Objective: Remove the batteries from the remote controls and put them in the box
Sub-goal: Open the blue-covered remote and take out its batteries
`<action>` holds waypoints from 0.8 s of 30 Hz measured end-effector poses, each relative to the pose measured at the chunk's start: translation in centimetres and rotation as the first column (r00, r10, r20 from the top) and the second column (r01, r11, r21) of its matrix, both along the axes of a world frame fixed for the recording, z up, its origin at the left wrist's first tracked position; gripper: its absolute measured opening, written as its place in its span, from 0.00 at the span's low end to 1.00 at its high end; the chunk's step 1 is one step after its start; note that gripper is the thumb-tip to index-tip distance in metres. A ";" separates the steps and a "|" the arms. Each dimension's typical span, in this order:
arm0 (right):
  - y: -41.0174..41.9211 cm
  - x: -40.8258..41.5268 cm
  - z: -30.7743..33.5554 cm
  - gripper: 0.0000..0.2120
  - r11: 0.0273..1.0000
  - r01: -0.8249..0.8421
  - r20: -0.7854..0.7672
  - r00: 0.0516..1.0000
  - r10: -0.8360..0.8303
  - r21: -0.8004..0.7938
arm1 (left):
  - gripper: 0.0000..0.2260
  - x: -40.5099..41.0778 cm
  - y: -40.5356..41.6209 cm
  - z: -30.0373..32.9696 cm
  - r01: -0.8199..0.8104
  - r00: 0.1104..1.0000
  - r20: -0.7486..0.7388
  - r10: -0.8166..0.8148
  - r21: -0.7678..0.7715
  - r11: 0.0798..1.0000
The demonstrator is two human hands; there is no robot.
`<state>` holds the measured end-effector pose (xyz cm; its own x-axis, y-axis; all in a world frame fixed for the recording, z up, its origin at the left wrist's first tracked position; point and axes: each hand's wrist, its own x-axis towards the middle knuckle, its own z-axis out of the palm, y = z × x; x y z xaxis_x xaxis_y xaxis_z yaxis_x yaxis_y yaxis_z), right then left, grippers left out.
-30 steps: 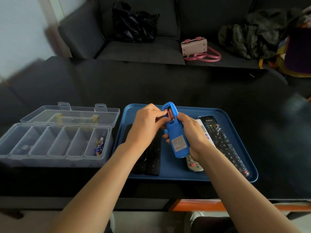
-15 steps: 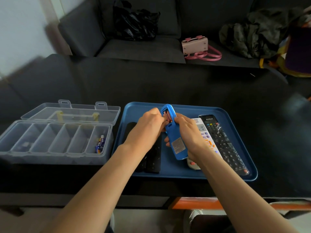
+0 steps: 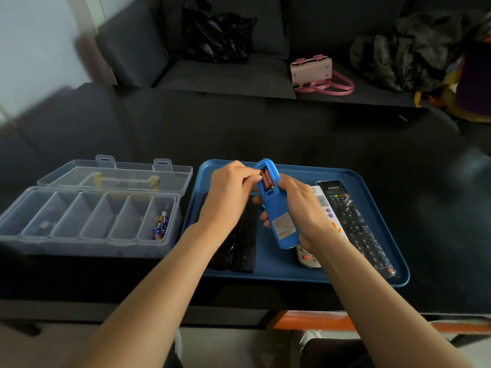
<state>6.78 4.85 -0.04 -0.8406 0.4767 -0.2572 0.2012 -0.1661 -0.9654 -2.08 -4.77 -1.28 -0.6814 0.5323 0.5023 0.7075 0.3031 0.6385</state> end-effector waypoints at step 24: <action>-0.5 0.2 -0.4 0.13 0.993 -0.027 0.071 0.997 0.019 0.113 | 0.09 -0.7 0.4 -0.4 -0.009 0.910 0.414 0.001 0.017 1.000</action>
<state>6.97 4.35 -0.41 -0.8335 0.4870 -0.2609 0.2713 -0.0506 -0.9612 -2.81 -4.35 -1.65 -0.8329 0.5218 0.1842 0.3769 0.2913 0.8793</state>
